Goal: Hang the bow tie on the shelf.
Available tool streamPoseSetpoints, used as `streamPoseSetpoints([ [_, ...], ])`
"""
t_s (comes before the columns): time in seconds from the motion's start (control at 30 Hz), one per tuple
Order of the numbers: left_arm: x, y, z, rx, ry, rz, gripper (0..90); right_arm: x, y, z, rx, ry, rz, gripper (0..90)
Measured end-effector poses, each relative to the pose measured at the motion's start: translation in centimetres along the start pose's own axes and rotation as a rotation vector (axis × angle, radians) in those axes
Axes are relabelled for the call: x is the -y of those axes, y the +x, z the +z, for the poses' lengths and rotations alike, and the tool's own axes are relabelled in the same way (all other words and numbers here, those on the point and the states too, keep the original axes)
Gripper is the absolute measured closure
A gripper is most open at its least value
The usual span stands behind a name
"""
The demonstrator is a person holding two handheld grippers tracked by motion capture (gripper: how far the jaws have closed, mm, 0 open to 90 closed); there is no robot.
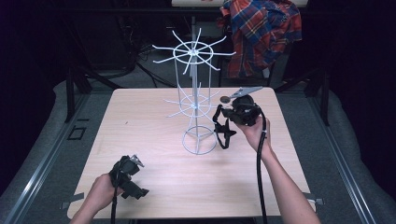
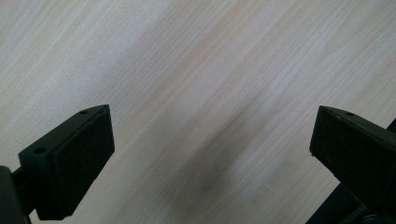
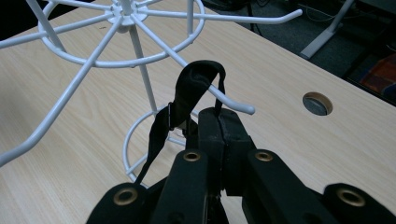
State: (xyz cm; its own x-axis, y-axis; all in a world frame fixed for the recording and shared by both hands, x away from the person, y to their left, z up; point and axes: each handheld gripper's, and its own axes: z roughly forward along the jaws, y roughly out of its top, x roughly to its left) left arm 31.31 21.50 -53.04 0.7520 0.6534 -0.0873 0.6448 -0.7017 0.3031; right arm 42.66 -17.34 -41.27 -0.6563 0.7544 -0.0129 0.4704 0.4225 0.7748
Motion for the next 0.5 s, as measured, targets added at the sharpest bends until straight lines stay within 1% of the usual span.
streamPoseSetpoints([
  [0.13, 0.1, 0.0, 0.0, -0.001, -0.001, -0.003, 0.1, 0.0, -0.1, 0.2, 0.0, -0.002, -0.001, 89.1],
  [0.4, 0.8, 0.2, -0.2, -0.001, -0.002, -0.023, 0.1, -0.4, 0.4, 0.8, 0.003, -0.008, -0.005, 89.1],
  [0.47, 1.0, 0.2, -0.3, -0.005, -0.003, -0.028, 0.0, -0.7, 0.6, 1.0, 0.003, -0.007, -0.021, 89.0],
  [0.5, 1.1, 0.2, -0.3, -0.003, -0.004, -0.03, 0.0, -0.7, 0.6, 1.0, 0.003, -0.007, -0.021, 89.0],
])
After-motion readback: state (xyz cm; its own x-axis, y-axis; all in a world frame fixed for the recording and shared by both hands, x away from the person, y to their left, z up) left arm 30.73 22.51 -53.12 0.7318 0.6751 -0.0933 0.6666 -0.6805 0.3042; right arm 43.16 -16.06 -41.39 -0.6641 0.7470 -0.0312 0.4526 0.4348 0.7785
